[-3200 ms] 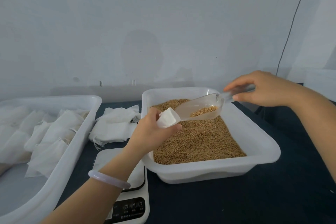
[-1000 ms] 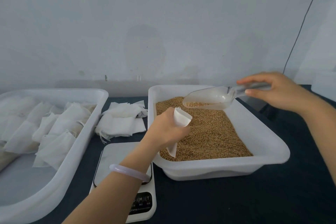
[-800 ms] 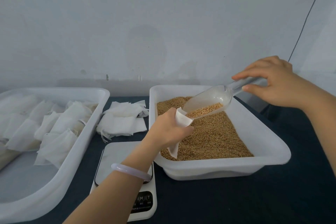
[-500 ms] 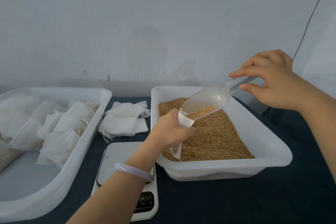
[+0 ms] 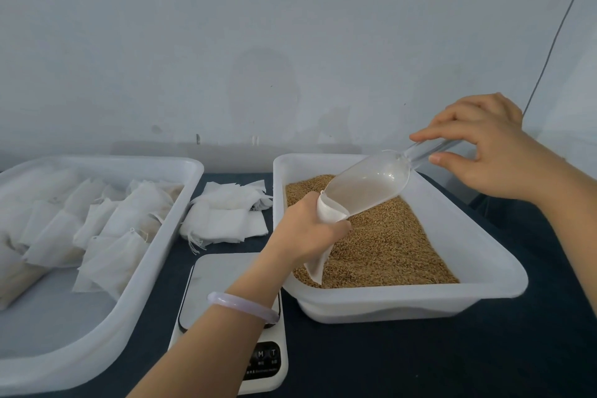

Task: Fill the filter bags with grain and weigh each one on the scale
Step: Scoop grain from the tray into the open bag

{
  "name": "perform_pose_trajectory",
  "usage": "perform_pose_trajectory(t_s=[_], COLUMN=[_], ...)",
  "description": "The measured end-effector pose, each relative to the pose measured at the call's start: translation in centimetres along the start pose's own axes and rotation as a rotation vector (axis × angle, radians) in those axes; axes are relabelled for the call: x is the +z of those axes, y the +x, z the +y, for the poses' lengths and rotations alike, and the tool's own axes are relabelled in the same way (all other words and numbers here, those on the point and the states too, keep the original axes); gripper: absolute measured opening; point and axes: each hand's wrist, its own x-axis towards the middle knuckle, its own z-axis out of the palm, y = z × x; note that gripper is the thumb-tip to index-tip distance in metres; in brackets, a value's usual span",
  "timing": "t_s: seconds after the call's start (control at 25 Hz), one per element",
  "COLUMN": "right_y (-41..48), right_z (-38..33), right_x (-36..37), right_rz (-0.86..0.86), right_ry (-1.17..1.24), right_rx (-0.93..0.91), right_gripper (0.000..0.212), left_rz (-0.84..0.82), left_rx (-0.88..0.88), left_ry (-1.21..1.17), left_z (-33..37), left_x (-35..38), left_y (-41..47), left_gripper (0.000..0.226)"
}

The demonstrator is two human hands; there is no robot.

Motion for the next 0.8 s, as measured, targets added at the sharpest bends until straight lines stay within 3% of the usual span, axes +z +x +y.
perform_pose_trajectory(t_s=[0.2, 0.32, 0.44, 0.56, 0.8], right_y=[-0.1, -0.4, -1.4, -2.8, -3.9], right_z=[0.8, 1.8, 2.1, 1.2, 0.0], right_x=[0.8, 2.4, 5.5, 9.6, 13.4], right_rz=[-0.004, -0.047, -0.196, -0.357, -0.603], right_ry=[0.051, 0.14, 0.05, -0.09, 0.004], right_rx=[0.038, 0.201, 0.341, 0.355, 0.362], right_gripper=[0.033, 0.03, 0.027, 0.029, 0.011], left_rz=[0.015, 0.036, 0.038, 0.05, 0.038], left_rx=[-0.011, -0.032, -0.032, -0.028, 0.002], left_ry=[-0.038, -0.061, -0.056, -0.092, -0.08], left_z=[0.0, 0.0, -0.1, -0.1, -0.2], left_x=[0.0, -0.1, 0.0, -0.1, 0.0], left_y=[-0.1, -0.1, -0.2, -0.3, -0.3], left_gripper=[0.024, 0.029, 0.026, 0.023, 0.019])
